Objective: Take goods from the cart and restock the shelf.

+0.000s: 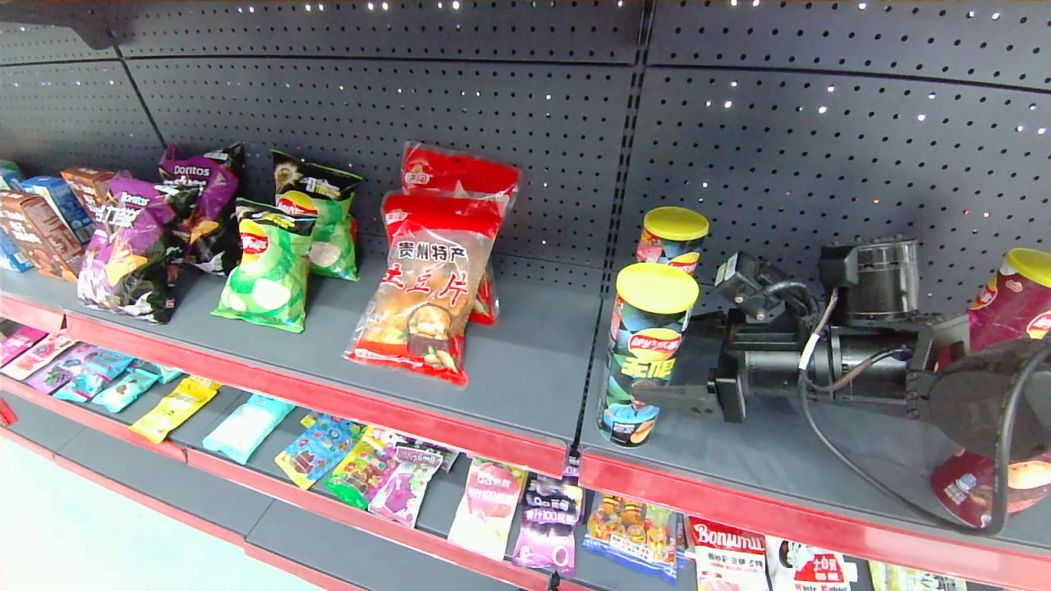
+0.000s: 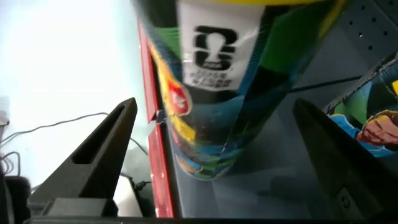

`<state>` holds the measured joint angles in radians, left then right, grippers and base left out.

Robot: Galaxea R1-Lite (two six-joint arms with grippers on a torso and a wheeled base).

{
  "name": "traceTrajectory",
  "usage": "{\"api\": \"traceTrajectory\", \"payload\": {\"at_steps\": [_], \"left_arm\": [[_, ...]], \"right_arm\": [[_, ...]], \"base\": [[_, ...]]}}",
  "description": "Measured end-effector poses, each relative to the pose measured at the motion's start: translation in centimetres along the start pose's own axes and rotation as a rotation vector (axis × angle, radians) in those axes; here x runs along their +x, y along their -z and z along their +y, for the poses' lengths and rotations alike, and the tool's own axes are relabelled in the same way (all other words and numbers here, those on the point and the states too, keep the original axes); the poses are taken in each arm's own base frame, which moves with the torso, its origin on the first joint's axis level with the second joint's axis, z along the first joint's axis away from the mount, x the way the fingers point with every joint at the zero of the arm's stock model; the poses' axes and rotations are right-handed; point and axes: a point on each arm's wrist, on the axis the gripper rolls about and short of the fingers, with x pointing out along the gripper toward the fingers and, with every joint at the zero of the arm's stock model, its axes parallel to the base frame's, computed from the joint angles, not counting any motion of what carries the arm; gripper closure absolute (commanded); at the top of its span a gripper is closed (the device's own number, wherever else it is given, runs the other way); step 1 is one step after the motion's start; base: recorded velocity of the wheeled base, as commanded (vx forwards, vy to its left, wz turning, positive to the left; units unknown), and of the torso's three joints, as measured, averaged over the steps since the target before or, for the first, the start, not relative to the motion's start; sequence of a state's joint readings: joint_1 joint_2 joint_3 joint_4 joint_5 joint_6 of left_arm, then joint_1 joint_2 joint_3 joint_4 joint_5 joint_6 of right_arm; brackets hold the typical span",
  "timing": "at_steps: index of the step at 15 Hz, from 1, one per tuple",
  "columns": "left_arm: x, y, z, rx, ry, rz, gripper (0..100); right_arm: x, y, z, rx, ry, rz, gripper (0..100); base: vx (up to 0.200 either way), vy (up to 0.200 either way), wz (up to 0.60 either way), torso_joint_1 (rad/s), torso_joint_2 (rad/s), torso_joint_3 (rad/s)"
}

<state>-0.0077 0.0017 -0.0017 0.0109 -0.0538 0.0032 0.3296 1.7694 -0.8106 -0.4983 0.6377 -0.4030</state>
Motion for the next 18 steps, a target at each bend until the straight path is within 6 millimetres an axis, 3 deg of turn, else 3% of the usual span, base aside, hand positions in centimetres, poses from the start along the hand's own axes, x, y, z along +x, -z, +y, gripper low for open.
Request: {"api": "traceTrajectory", "payload": {"at_steps": [2, 3, 11, 18], "left_arm": [[0.0, 0.0, 0.0, 0.0, 0.0, 0.0, 0], [0.0, 0.0, 0.0, 0.0, 0.0, 0.0, 0], [0.0, 0.0, 0.0, 0.0, 0.0, 0.0, 0], [0.0, 0.0, 0.0, 0.0, 0.0, 0.0, 0]], "right_arm": [[0.4, 0.4, 0.0, 0.005, -0.006, 0.009, 0], [0.6, 0.5, 0.0, 0.008, -0.009, 0.013, 100], [1.0, 1.2, 0.2, 0.02, -0.022, 0.03, 100], [-0.7, 1.5, 1.2, 0.035, 0.036, 0.063, 100]], "base": [[0.0, 0.0, 0.0, 0.0, 0.0, 0.0], [0.0, 0.0, 0.0, 0.0, 0.0, 0.0], [0.0, 0.0, 0.0, 0.0, 0.0, 0.0], [0.0, 0.0, 0.0, 0.0, 0.0, 0.0]]}}
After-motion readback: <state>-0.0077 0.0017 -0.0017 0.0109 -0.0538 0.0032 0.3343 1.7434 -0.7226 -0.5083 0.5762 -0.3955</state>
